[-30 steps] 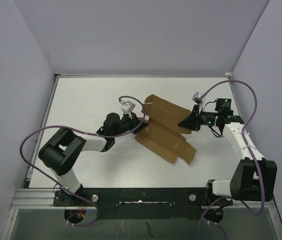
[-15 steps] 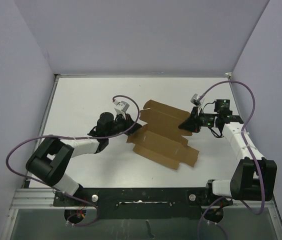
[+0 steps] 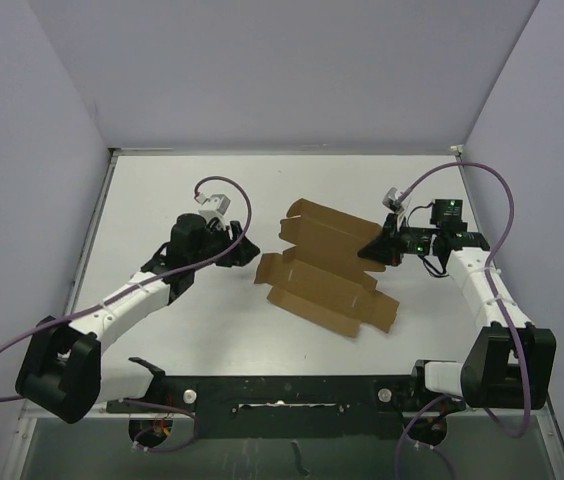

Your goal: Fold the paper box

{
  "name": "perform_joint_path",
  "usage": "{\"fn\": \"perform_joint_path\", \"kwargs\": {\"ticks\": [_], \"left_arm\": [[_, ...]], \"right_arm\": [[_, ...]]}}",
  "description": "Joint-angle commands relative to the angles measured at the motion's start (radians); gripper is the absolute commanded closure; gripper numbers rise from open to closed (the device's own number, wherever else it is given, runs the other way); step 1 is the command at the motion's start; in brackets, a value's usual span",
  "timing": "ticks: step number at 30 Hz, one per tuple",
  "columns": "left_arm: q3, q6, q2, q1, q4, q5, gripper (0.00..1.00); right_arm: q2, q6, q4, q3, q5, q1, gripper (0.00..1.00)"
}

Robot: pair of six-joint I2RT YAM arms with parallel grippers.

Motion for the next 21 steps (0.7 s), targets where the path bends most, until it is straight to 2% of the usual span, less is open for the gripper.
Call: {"fn": "perform_joint_path", "kwargs": {"ticks": [1,9,15,21], "left_arm": [[0.039,-0.05,0.046,0.003,-0.122,0.007,0.49],[0.027,-0.107,0.171,-0.018,0.004,0.053,0.44],[0.012,-0.154,0.24,-0.037,0.123,0.041,0.44],[0.038,-0.149,0.291,-0.06,0.161,0.032,0.65]], "right_arm": [[-0.045,-0.015,0.008,0.044,-0.031,-0.005,1.0],[-0.049,-0.014,0.007,0.049,-0.045,-0.001,1.0],[-0.055,-0.021,0.002,0.05,-0.045,-0.002,1.0],[-0.052,-0.03,-0.008,0.056,-0.042,-0.003,1.0]]}}
